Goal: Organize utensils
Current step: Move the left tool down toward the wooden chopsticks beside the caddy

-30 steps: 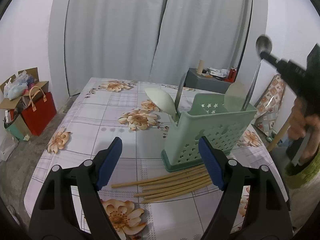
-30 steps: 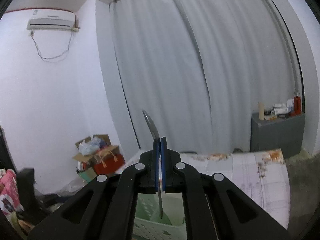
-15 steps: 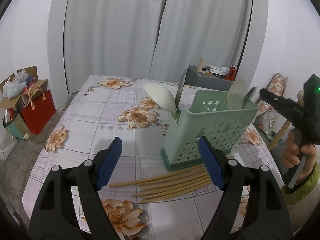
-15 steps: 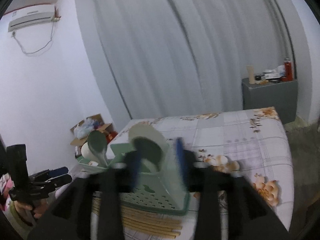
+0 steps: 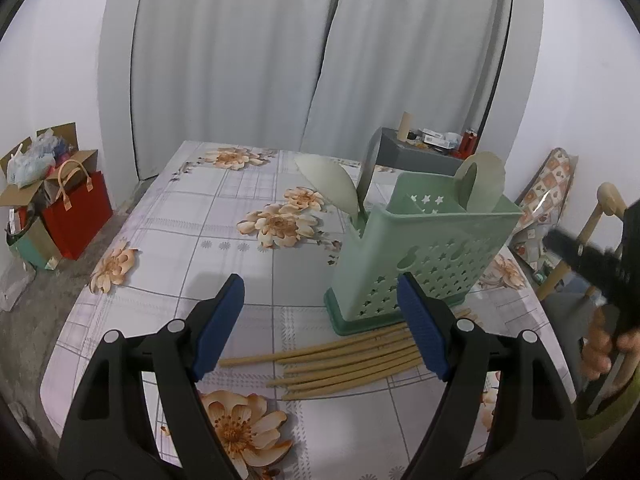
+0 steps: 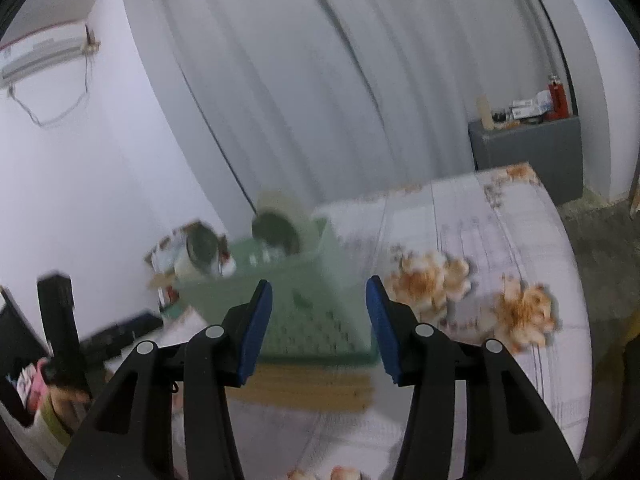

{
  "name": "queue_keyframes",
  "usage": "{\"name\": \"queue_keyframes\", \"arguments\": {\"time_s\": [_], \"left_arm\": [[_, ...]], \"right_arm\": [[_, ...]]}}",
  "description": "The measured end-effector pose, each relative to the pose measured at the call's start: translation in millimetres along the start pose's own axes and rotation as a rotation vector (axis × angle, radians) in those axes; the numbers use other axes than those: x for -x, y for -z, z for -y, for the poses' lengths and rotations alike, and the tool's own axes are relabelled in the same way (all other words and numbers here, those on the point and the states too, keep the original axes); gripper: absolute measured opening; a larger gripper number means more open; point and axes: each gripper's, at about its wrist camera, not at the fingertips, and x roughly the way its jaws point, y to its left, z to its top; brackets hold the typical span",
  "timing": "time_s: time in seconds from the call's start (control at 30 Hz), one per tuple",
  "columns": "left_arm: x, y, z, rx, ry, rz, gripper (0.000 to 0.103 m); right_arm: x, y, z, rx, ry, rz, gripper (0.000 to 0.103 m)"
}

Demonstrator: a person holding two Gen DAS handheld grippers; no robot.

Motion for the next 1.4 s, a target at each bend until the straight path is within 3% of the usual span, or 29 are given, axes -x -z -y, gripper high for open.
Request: {"name": "queue_keyframes", "arguments": {"time_s": [0.27, 0.43, 0.63, 0.97, 1.27, 1.4], "left_arm": [[-6.7, 3.8, -2.6, 0.021, -0.002, -0.023, 0.074], [-13.3, 6.4, -7.5, 0.044, 0.0, -0.046, 0.074], [-18.4, 10.6, -15.4, 0.071, -0.015, -0.067, 0.074], [-33.8, 14.2, -26.0, 0.071, -0.042, -0.088, 0.074], [-73.8, 14.0, -28.1, -0.035, -0.049, -0.173, 0.027], [-95.7, 21.7, -27.0, -0.088, -0.069, -0.251, 0.014]], "right_arm": [[-20.3, 46.2, -7.3, -0.069, -0.05, -0.204, 0.051], [-36.2, 69.5, -24.5, -0.039, -0.049, -0.3, 0.055], [-51.1, 79.7, -33.5, -0.026, -0.053, -0.365, 0.058], [-61.0, 86.7, -27.7, -0.076, -0.071, -0.396, 0.058], [-60.2, 87.3, -20.2, -0.124, -0.095, -0.403, 0.058], [-61.4, 87.7, -19.7, -0.137, -0.102, -0.406, 0.058]]}}
